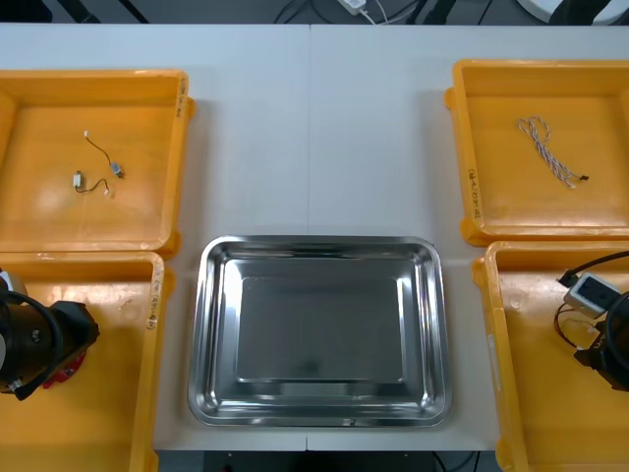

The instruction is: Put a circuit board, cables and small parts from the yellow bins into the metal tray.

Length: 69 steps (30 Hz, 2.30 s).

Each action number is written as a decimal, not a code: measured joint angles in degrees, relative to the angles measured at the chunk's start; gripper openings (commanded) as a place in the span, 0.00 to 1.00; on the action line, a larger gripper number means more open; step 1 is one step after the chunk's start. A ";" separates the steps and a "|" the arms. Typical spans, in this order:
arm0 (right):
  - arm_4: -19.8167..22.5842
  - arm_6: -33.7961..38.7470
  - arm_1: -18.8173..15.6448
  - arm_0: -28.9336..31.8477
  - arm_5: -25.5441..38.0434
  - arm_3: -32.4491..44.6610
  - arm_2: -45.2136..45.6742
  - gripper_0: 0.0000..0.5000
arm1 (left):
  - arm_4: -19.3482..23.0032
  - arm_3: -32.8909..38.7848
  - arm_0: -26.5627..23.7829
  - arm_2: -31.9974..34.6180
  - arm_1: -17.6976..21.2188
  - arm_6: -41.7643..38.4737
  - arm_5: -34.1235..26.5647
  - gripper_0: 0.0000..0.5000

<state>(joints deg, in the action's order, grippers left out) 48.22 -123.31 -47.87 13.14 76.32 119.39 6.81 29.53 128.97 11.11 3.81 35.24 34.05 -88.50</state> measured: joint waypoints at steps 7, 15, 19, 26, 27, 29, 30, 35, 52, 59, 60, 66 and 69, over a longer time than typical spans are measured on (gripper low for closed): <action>-0.90 0.00 0.00 0.00 -2.81 -1.91 -1.18 1.00 | -0.07 -0.15 0.57 -0.01 0.00 0.00 0.80 1.00; -1.37 -0.01 0.00 0.00 -4.02 -2.67 -1.92 1.00 | -0.71 -0.25 1.03 -0.64 -0.01 0.00 0.94 0.27; -1.44 -0.01 0.00 0.00 -4.28 -2.67 -2.08 1.00 | -0.91 -0.26 1.19 -0.83 -0.01 0.00 0.98 0.00; -1.65 -0.01 0.00 0.00 -5.06 -2.67 -2.49 0.79 | -0.91 -0.27 1.24 -0.84 -0.01 0.00 1.23 0.00; -1.65 -0.01 0.00 0.00 -5.05 -2.67 -2.50 0.54 | -0.91 -0.27 1.27 -0.84 -0.01 0.00 1.34 0.00; -1.63 -0.01 0.00 0.00 -5.08 -2.62 -2.64 0.00 | -0.91 -0.27 1.33 -0.84 -0.01 0.00 1.45 0.00; -1.63 -0.01 0.00 0.00 -5.15 -2.60 -2.72 0.00 | -0.91 -0.27 1.36 -0.84 -0.01 0.00 1.49 0.00; -1.63 0.00 0.00 0.00 -5.44 -2.52 -2.81 0.00 | -0.91 -0.27 1.38 -0.84 -0.01 0.00 1.57 0.00; -1.62 0.01 0.00 -0.06 -5.15 -2.42 -2.77 0.00 | 1.73 -0.13 1.37 1.71 -0.01 0.02 -3.48 0.00; -1.24 0.03 0.00 -1.89 3.77 -1.40 -1.90 0.00 | 4.62 1.26 1.37 4.96 0.01 0.06 -7.08 0.00; -1.10 0.03 0.01 -2.27 5.23 -1.17 -1.56 0.00 | 4.74 1.65 1.36 5.20 0.01 0.06 -7.42 0.00; -0.35 0.04 0.02 -5.50 14.29 0.98 1.63 0.00 | 6.04 4.16 0.99 6.96 0.06 0.12 -11.44 0.00; 0.12 0.04 0.04 -7.75 18.86 1.82 3.42 0.00 | 6.67 5.53 0.34 7.80 0.17 0.14 -13.79 0.00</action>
<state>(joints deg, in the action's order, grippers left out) 48.34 -123.27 -47.83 5.39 95.17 121.21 10.23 36.20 134.50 11.45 11.61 35.41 34.19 -102.29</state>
